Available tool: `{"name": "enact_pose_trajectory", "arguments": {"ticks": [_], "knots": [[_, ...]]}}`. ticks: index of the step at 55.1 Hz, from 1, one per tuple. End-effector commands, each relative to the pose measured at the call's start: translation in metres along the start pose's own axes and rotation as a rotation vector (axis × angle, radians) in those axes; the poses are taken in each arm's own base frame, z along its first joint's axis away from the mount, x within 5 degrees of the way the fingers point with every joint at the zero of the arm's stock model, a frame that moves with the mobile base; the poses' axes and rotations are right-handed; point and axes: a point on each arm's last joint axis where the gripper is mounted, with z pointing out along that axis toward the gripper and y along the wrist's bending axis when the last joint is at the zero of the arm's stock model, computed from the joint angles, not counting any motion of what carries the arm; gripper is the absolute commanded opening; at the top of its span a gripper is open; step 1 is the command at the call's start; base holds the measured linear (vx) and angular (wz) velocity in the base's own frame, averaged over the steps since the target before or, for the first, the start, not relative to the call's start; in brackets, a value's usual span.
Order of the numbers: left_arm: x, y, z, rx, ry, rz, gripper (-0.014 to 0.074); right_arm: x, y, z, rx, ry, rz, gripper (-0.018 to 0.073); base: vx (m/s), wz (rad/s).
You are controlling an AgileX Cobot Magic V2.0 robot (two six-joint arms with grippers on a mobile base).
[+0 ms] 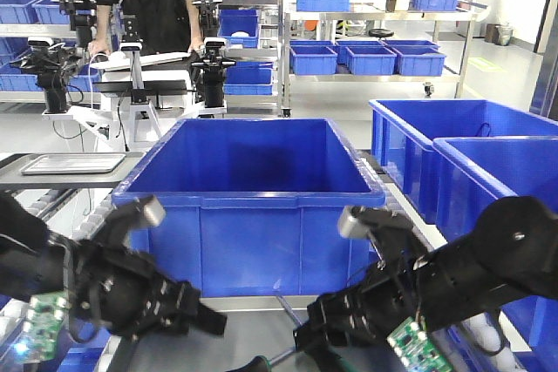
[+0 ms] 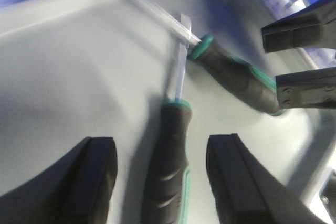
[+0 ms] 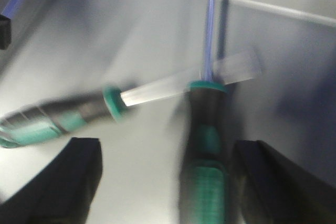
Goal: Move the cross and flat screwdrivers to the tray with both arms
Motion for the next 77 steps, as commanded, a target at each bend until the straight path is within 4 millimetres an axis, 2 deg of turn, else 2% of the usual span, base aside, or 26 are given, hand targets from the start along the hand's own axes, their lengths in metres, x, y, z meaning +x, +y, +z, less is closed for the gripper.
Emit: {"name": "enact_pose_trajectory", "arguments": {"ticks": [1,8,19,26,35,43,51,58,64,71,77], "knots": [[-0.016,-0.032,-0.044,0.008,-0.223,0.082,0.0503,-0.02,0.018,-0.044,-0.015,-0.236,-0.028,0.0586,0.0,0.0],[-0.018,-0.051,-0.08,-0.05,-0.379,0.187,0.0503,-0.026,0.027,-0.074,0.0,-0.409,-0.051,0.0586,0.0,0.0],[-0.013,-0.072,-0.113,-0.055,-0.49,0.236,0.0503,-0.023,0.038,-0.101,-0.014,-0.491,-0.073,0.0586,0.0,0.0],[-0.01,-0.077,-0.121,-0.052,-0.511,0.25,0.0503,-0.022,0.039,-0.104,-0.016,-0.497,-0.075,0.0586,0.0,0.0],[-0.01,-0.077,-0.12,-0.054,-0.51,0.251,0.0502,-0.022,0.039,-0.104,-0.016,-0.497,-0.075,0.0586,0.0,0.0],[-0.008,-0.075,-0.129,-0.143,-0.561,0.291,0.0473,-0.022,0.039,-0.104,-0.016,-0.497,-0.075,0.0586,0.0,0.0],[0.028,-0.06,-0.143,-0.311,-0.679,0.227,0.0403,-0.022,0.039,-0.103,-0.015,-0.496,-0.075,0.0586,0.0,0.0],[0.081,-0.042,-0.149,-0.466,-0.807,0.245,0.0314,-0.023,0.039,-0.104,-0.015,-0.498,-0.074,0.0586,0.0,0.0],[0.129,-0.034,-0.152,-0.535,-0.91,0.334,0.0178,-0.022,0.039,-0.103,-0.015,-0.497,-0.074,0.0586,0.0,0.0],[0.181,-0.015,-0.143,-0.572,-1.0,0.284,0.0001,-0.022,0.039,-0.103,-0.016,-0.495,-0.074,0.0586,0.0,0.0],[0.222,0.0,-0.135,-0.651,-1.045,0.266,-0.0008,-0.022,0.039,-0.103,-0.016,-0.495,-0.074,0.0586,0.0,0.0]]}}
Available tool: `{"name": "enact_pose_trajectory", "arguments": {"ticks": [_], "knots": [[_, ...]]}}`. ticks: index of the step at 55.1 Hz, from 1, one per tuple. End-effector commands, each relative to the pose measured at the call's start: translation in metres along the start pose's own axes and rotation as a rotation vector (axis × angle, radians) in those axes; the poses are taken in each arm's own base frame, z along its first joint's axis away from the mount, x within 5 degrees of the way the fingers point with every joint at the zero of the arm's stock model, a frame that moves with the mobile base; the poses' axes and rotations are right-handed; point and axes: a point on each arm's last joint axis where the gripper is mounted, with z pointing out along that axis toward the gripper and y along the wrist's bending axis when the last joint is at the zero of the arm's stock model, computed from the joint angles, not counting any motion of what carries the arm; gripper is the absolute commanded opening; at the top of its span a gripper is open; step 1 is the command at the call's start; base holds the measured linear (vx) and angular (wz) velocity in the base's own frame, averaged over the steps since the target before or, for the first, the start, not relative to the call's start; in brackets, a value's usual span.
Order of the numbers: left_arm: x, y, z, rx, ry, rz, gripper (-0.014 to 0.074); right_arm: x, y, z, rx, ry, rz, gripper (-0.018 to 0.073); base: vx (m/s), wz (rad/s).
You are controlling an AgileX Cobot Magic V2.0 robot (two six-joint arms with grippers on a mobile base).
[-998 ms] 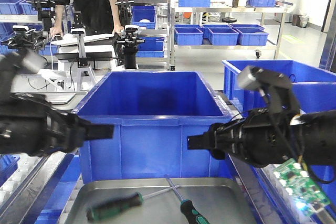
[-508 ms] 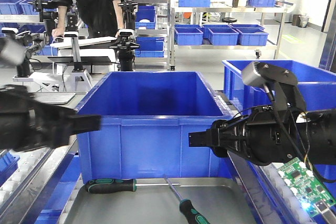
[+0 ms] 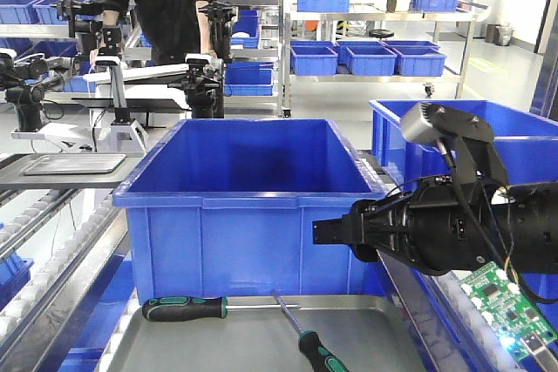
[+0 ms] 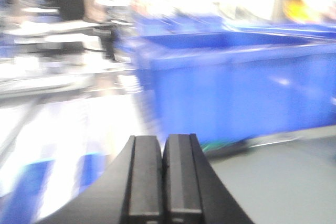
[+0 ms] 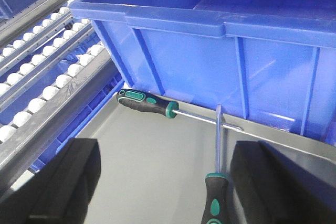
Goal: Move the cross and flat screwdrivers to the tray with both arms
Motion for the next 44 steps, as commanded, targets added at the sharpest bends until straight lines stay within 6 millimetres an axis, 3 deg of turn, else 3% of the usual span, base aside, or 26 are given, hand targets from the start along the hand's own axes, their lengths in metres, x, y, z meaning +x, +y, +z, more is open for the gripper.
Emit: {"name": "enact_pose_trajectory", "arguments": {"ticks": [1,14,25,44], "knots": [[0.009,0.004,-0.015,-0.045,-0.139,-0.004,-0.0007,-0.018,0.007,-0.016,-0.008,-0.125,-0.005,0.0586,0.0,0.0],[0.062,0.011,-0.033,-0.144,-0.153,-0.01,-0.0006,-0.018,0.007,-0.016,-0.008,-0.125,-0.005,0.0586,0.0,0.0],[0.075,0.012,-0.031,-0.158,0.005,-0.022,-0.0006,-0.018,0.007,-0.016,-0.009,-0.126,-0.002,0.0586,0.0,0.0],[0.078,0.013,-0.031,-0.159,0.036,-0.024,-0.0006,-0.018,0.007,-0.016,-0.009,-0.126,-0.002,0.0586,0.0,0.0]]}}
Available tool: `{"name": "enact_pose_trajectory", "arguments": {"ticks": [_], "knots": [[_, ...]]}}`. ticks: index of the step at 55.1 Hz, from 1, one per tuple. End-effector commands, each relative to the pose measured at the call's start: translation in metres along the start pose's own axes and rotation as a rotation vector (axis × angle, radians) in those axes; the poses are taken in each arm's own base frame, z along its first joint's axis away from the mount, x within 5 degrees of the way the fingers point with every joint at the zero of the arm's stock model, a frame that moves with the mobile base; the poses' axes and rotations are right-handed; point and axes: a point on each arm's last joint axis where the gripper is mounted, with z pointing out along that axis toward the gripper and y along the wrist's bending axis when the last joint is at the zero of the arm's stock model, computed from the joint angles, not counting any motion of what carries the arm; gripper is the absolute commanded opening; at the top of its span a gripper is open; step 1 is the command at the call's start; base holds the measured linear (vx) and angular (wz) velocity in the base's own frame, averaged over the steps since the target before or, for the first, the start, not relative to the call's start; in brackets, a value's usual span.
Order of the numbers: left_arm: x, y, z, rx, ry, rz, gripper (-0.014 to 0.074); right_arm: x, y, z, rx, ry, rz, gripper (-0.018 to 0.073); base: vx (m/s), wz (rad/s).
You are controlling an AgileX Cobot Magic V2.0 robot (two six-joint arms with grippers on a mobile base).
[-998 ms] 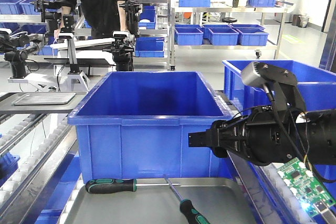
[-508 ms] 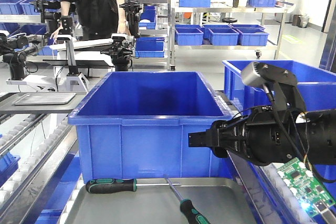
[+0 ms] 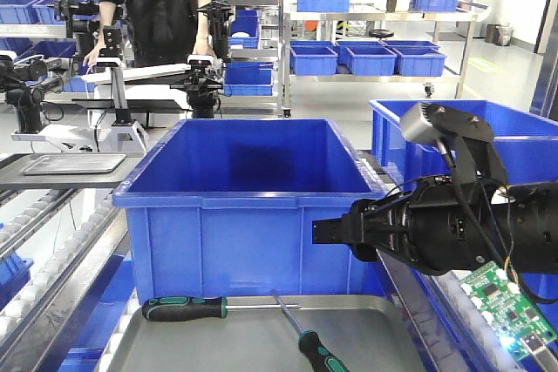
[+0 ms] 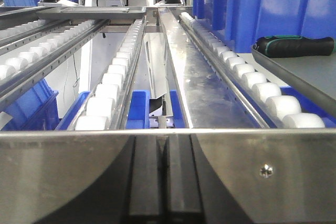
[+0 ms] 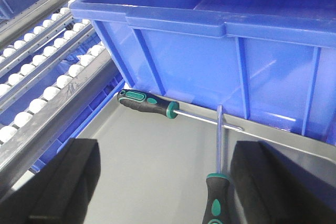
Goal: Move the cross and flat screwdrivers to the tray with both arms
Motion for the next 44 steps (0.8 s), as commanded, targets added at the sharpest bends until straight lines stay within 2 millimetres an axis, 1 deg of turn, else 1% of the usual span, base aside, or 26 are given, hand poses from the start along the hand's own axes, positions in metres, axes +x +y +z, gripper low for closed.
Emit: {"name": "enact_pose_trajectory", "arguments": {"ticks": [1,10,13,16,21,25,26,29,33,36,44], "knots": [[-0.015,-0.001,-0.003,0.007,-0.102,-0.016,-0.0006,-0.018,0.007,-0.016,-0.008,-0.125,-0.005,0.0586,0.0,0.0],[-0.015,-0.001,-0.003,0.007,-0.102,-0.016,-0.0006,-0.018,0.007,-0.016,-0.009,-0.124,-0.004,0.0586,0.0,0.0],[-0.015,-0.001,-0.003,0.007,-0.102,-0.016,-0.0006,-0.018,0.005,-0.019,0.015,-0.122,-0.042,0.058,0.0,0.0],[-0.015,-0.001,-0.003,0.007,-0.102,-0.016,-0.0006,-0.016,0.003,-0.028,0.03,-0.109,-0.061,0.0566,0.0,0.0],[-0.015,-0.001,-0.003,0.007,-0.102,-0.016,-0.0006,-0.005,0.002,-0.052,0.057,-0.143,-0.053,0.0518,0.0,0.0],[-0.015,-0.001,-0.003,0.008,-0.102,-0.016,-0.0006,0.013,0.001,-0.072,0.098,-0.195,-0.077,0.0471,0.0,0.0],[-0.015,-0.001,-0.003,0.008,-0.102,-0.016,-0.0006,0.019,-0.001,-0.074,0.116,-0.202,-0.085,0.0455,0.0,0.0],[-0.015,-0.001,-0.003,0.008,-0.102,-0.016,-0.0006,0.035,-0.005,-0.087,0.162,-0.25,-0.107,0.041,0.0,0.0],[-0.015,-0.001,-0.003,0.008,-0.102,-0.016,-0.0006,0.059,-0.011,-0.106,0.23,-0.313,-0.146,0.0327,0.0,0.0],[-0.015,-0.001,-0.003,0.008,-0.102,-0.016,-0.0006,0.078,-0.017,-0.113,0.275,-0.347,-0.151,0.0271,0.0,0.0],[-0.015,-0.001,-0.003,0.008,-0.102,-0.016,-0.0006,0.133,-0.036,-0.13,0.405,-0.441,-0.15,0.0064,0.0,0.0]]}}
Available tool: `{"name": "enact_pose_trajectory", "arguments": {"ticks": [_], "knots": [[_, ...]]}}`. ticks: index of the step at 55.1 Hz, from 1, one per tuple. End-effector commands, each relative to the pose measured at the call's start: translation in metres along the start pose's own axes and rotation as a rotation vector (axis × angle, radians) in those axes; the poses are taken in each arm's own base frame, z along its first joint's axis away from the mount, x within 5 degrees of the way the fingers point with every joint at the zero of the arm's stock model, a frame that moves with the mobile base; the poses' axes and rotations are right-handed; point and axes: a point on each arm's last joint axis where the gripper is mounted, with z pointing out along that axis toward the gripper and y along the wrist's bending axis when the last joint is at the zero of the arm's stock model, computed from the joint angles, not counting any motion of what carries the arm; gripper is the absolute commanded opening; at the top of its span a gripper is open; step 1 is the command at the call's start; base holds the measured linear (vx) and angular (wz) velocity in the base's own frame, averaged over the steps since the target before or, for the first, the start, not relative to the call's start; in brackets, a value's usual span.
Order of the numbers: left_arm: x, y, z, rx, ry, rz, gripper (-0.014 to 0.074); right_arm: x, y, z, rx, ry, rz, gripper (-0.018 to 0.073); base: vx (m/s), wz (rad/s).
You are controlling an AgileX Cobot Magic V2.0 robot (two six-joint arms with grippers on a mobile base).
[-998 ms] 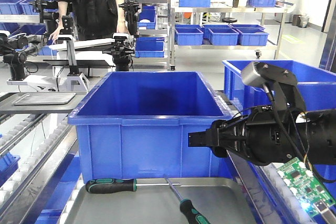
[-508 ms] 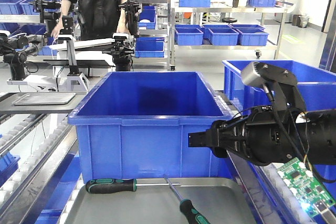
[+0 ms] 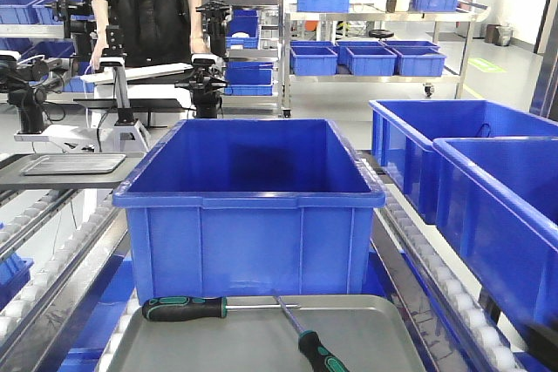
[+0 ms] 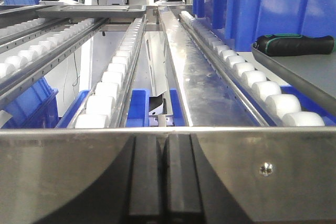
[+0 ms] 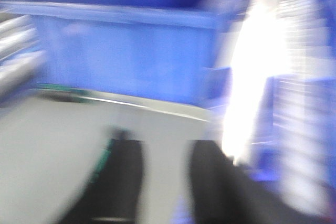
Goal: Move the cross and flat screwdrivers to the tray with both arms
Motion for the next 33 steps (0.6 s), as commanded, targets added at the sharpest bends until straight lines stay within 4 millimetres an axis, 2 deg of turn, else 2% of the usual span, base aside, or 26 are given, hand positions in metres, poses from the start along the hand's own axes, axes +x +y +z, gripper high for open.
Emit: {"name": "enact_pose_trajectory", "arguments": {"ticks": [1,4,9,16,24,27,33], "knots": [[-0.015,-0.001,-0.003,0.008,-0.105,-0.014,-0.0006,0.011,-0.01,-0.018,0.081,-0.166,-0.022,0.0048,0.0,0.0],[-0.015,-0.001,-0.003,0.008,-0.105,-0.014,-0.0006,0.031,-0.015,-0.022,0.126,-0.171,-0.038,-0.0016,0.0,0.0],[-0.015,-0.001,-0.003,0.008,-0.105,-0.014,-0.0006,0.063,-0.021,-0.031,0.184,-0.192,-0.05,-0.0013,0.0,0.0],[-0.015,-0.001,-0.003,0.008,-0.105,-0.014,-0.0006,0.097,-0.024,-0.037,0.218,-0.222,-0.078,-0.0012,0.0,0.0],[-0.015,-0.001,-0.003,0.008,-0.105,-0.014,-0.0006,0.13,-0.026,-0.038,0.224,-0.313,-0.108,-0.0011,0.0,0.0],[-0.015,-0.001,-0.003,0.008,-0.104,-0.014,-0.0006,0.142,-0.028,-0.03,0.22,-0.333,-0.092,-0.0011,0.0,0.0],[-0.015,-0.001,-0.003,0.008,-0.099,-0.014,-0.0006,0.145,-0.028,-0.029,0.215,-0.3,-0.048,-0.0011,0.0,0.0]]}}
